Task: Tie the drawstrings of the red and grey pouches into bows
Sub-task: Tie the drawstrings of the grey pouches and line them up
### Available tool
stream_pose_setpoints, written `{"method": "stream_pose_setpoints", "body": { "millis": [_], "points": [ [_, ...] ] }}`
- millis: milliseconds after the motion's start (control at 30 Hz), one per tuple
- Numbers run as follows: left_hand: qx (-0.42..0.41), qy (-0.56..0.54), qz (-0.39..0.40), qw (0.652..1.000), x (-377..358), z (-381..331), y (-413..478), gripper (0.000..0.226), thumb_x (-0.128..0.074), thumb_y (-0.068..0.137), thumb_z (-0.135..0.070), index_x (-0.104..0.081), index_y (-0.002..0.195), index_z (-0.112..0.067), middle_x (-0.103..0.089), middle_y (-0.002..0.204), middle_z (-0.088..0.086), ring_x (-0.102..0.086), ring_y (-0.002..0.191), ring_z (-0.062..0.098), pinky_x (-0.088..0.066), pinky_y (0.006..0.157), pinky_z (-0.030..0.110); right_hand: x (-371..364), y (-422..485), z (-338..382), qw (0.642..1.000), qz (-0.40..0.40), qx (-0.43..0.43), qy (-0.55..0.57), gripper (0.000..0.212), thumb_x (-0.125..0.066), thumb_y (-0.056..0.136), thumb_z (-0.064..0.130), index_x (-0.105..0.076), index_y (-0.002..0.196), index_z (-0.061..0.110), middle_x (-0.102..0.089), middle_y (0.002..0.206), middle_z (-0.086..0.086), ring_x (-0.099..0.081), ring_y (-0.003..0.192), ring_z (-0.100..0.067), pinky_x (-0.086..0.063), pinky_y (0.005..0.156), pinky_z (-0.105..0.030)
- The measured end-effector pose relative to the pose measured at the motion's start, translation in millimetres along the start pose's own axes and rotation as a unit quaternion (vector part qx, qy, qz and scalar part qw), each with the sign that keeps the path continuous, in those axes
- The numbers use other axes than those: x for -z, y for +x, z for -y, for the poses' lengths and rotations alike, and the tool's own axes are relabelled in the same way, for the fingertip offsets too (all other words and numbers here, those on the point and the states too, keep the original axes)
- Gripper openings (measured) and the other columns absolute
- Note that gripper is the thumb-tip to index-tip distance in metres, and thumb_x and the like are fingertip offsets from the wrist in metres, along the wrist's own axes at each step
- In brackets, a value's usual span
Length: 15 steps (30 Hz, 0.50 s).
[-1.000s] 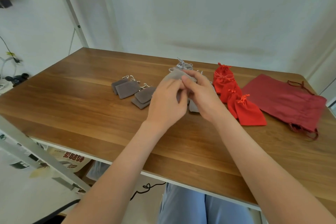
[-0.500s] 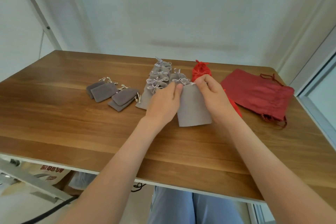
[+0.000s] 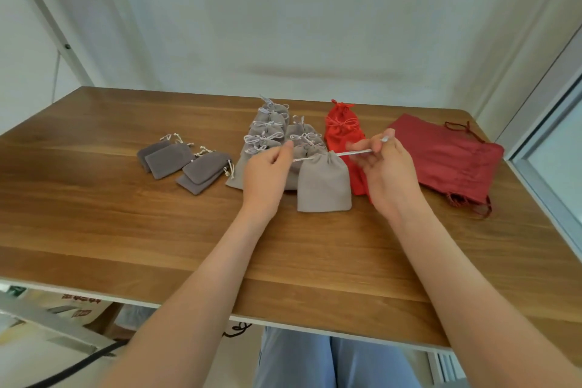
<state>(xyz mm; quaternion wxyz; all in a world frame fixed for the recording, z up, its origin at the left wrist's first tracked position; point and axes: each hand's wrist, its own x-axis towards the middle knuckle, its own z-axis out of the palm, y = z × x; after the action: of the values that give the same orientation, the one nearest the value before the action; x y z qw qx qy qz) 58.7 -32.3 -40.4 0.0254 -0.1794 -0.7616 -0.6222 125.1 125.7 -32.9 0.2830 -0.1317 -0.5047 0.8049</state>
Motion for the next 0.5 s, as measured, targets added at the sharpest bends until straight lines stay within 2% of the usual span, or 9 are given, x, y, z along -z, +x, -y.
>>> {"method": "stream_pose_setpoints", "body": {
  "millis": [67,100,200,233,267,300,367,400,500],
  "points": [
    [0.013,-0.013,-0.012,1.000,2,3,1,0.052,-0.052,0.096,-0.031,-0.025,0.052,-0.021,-0.023,0.044,-0.011,-0.021,0.049,0.009,-0.018,0.052,0.029,1,1,3,0.998,-0.009,-0.028,0.060,0.040,-0.025,0.105,0.016,-0.039,0.067,0.015,-0.055,0.054,-0.001,-0.068,0.073,-0.019,-0.052,0.074,-0.028],
    [0.017,-0.015,-0.011,1.000,2,3,1,0.053,-0.052,0.096,-0.032,-0.026,0.051,-0.022,-0.023,0.046,-0.011,-0.021,0.049,0.009,-0.019,0.053,0.030,1,1,5,0.996,-0.012,-0.035,0.082,0.039,-0.026,0.104,0.016,-0.040,0.068,0.015,-0.048,0.052,0.000,-0.065,0.065,-0.019,-0.052,0.072,-0.030],
    [0.037,-0.078,0.005,0.996,3,-1,-2,0.050,-0.051,0.096,-0.038,-0.035,0.050,-0.025,-0.032,0.051,-0.007,-0.030,0.051,0.010,-0.033,0.059,0.033,-3,0,6,0.998,0.017,-0.014,0.054,0.034,-0.031,0.104,0.022,-0.046,0.075,0.015,-0.033,0.053,0.003,-0.039,0.050,-0.012,-0.042,0.061,-0.026],
    [0.055,-0.118,0.015,0.991,3,-2,-2,0.045,-0.049,0.097,-0.037,-0.046,0.054,-0.022,-0.044,0.055,-0.002,-0.043,0.055,0.012,-0.041,0.065,0.035,-5,-2,5,0.999,0.045,0.006,0.003,0.031,-0.034,0.103,0.027,-0.052,0.081,0.014,-0.033,0.055,0.004,-0.035,0.051,-0.009,-0.037,0.059,-0.024],
    [0.066,-0.148,0.032,0.986,3,-3,-2,0.041,-0.048,0.097,-0.034,-0.055,0.063,-0.011,-0.055,0.065,0.008,-0.055,0.065,0.018,-0.046,0.072,0.035,-5,-5,4,0.994,0.076,0.032,-0.070,0.024,-0.040,0.100,0.028,-0.056,0.089,0.014,-0.036,0.057,0.006,-0.035,0.052,-0.007,-0.034,0.058,-0.021],
    [0.059,-0.163,0.056,0.983,3,-3,-1,0.038,-0.048,0.094,-0.030,-0.054,0.068,-0.002,-0.055,0.067,0.016,-0.056,0.067,0.022,-0.047,0.070,0.036,-7,-8,4,0.981,0.110,0.052,-0.149,0.016,-0.047,0.095,0.029,-0.059,0.097,0.017,-0.042,0.061,0.008,-0.039,0.055,-0.005,-0.035,0.059,-0.019],
    [0.004,-0.150,0.097,0.984,2,-2,-1,0.025,-0.047,0.085,-0.022,-0.040,0.063,-0.011,-0.039,0.057,0.004,-0.037,0.053,0.011,-0.033,0.055,0.025,-10,-12,1,0.943,0.173,0.067,-0.278,0.018,-0.060,0.088,0.027,-0.059,0.107,0.025,-0.052,0.073,0.010,-0.044,0.063,-0.003,-0.038,0.062,-0.018],
    [-0.007,-0.139,0.105,0.985,0,-1,-1,0.024,-0.045,0.085,-0.016,-0.036,0.063,-0.014,-0.034,0.057,-0.002,-0.031,0.053,0.007,-0.029,0.053,0.021,-11,-12,-2,0.922,0.192,0.073,-0.327,0.020,-0.064,0.088,0.024,-0.061,0.107,0.027,-0.055,0.079,0.011,-0.045,0.065,-0.002,-0.039,0.065,-0.018],
    [-0.034,-0.088,0.103,0.990,-5,-2,-5,0.029,-0.043,0.096,-0.005,-0.042,0.069,-0.015,-0.039,0.061,-0.006,-0.036,0.057,0.003,-0.032,0.057,0.015,-16,-12,-9,0.876,0.186,0.097,-0.435,0.013,-0.066,0.087,0.018,-0.068,0.096,0.027,-0.062,0.089,0.012,-0.051,0.073,0.003,-0.041,0.073,-0.020]
  ]
}}
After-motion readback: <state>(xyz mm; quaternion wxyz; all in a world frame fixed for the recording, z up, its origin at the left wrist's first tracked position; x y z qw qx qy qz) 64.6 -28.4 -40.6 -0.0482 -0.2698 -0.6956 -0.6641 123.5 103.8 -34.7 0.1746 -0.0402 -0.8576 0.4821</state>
